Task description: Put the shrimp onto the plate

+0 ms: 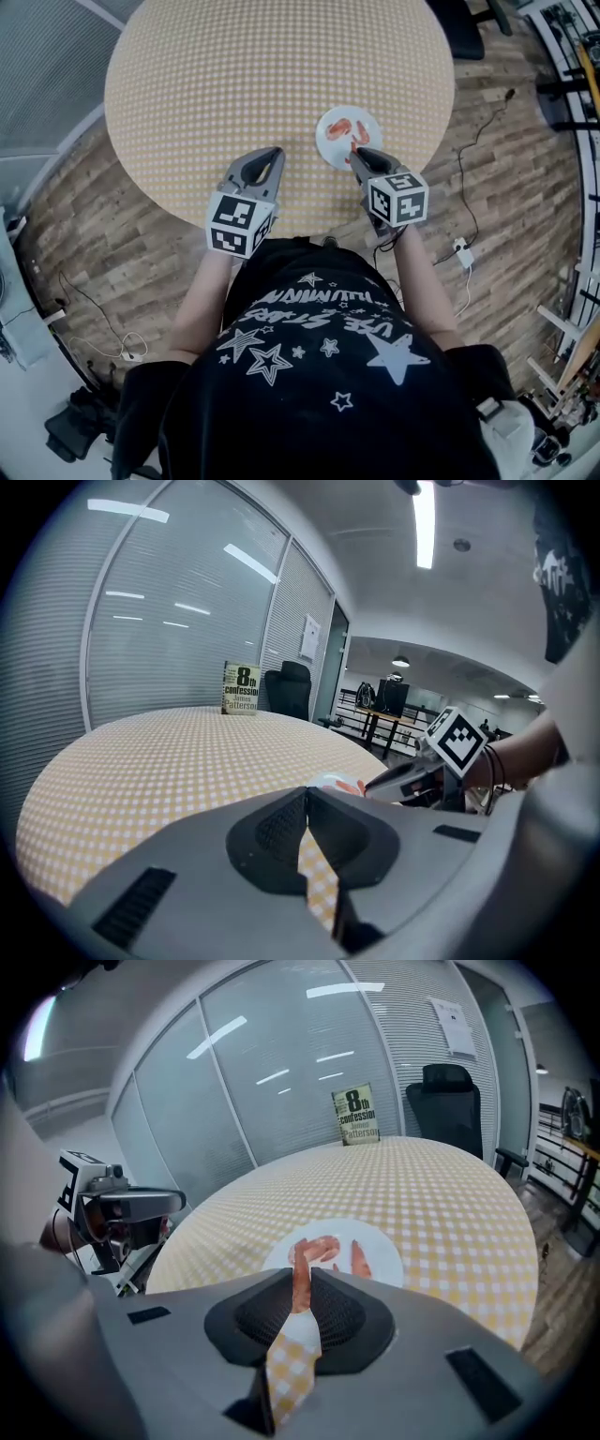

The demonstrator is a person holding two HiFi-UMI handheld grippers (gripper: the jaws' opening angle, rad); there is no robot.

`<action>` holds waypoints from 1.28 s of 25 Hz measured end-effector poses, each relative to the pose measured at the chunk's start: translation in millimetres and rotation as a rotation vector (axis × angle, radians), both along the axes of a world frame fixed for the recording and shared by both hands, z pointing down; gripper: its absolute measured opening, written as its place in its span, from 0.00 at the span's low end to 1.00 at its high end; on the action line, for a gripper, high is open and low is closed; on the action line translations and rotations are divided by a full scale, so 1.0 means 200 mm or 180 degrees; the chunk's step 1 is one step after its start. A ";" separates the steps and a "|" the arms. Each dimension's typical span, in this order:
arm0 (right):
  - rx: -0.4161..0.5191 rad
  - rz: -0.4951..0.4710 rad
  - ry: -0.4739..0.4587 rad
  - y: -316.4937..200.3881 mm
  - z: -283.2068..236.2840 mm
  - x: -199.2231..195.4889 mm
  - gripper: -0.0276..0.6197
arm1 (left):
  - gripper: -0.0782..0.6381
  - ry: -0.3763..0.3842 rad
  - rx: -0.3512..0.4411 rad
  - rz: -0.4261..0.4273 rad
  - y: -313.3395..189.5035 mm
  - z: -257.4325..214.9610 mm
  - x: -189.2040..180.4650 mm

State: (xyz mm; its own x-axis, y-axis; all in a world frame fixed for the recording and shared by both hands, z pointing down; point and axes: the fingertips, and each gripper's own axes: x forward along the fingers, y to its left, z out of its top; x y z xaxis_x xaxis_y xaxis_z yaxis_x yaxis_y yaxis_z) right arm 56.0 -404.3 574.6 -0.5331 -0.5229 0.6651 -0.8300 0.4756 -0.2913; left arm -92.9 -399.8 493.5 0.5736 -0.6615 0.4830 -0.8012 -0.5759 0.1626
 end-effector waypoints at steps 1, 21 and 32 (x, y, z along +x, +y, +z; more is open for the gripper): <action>-0.0024 0.0005 0.0031 -0.01 0.02 -0.01 0.14 | 0.12 0.0001 -0.0032 -0.0002 -0.01 0.02 -0.01; -0.0188 -0.0431 0.1269 -0.05 0.15 -0.07 0.14 | 0.12 0.0051 -0.0251 0.0147 -0.08 0.15 -0.05; -0.0118 -0.0207 0.1201 -0.05 0.13 -0.05 0.14 | 0.12 0.0020 -0.0220 0.0162 -0.05 0.13 -0.05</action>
State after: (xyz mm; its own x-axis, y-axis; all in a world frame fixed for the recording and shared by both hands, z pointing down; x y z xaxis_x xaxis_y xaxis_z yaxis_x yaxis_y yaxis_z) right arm 46.8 -414.4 601.6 -0.2786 -0.4679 0.8387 -0.8506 0.5257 0.0108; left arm -103.3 -408.9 518.7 0.6088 -0.5967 0.5228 -0.7700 -0.6031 0.2083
